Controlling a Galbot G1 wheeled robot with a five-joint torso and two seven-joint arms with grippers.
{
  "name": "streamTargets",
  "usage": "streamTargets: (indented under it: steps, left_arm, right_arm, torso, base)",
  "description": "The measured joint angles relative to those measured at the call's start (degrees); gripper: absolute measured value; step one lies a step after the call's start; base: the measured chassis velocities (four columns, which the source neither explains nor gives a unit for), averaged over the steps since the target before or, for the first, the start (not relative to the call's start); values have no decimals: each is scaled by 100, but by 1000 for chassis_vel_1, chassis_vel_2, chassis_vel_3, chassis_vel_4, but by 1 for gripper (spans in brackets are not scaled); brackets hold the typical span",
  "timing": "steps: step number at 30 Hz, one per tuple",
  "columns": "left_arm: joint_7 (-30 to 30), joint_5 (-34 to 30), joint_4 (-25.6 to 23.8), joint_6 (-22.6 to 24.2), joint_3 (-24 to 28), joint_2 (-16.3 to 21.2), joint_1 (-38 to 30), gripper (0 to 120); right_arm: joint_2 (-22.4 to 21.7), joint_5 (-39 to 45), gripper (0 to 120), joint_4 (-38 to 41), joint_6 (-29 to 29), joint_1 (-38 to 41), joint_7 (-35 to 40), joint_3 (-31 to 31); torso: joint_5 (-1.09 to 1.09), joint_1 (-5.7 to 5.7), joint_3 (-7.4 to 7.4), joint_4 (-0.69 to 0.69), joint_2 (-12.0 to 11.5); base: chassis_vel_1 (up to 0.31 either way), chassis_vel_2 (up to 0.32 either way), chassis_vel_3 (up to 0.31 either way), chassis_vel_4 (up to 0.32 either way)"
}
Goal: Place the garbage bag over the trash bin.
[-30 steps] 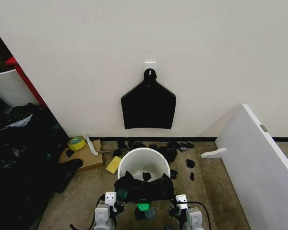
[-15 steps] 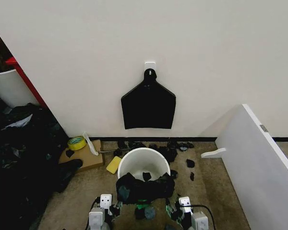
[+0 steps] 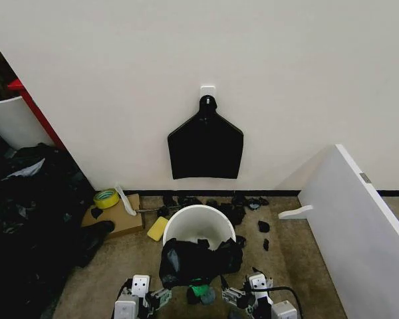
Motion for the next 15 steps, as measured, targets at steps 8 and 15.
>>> streamTargets:
  steps: [8, 15]
  left_arm:
    - [13, 11, -407, -36, -50, 89, 281, 100]
    - [195, 475, -970, -280, -78, 116, 483, 100]
  right_arm:
    - [-19, -173, 100, 92, 133, -4, -60, -17]
    - [-410, -730, 100, 795, 907, -341, -591, 128]
  torso:
    - [0, 0, 0, 1, 0]
    - [-1, 0, 0, 0, 0]
  base:
    - [0, 0, 0, 0]
    - [0, 0, 0, 0]
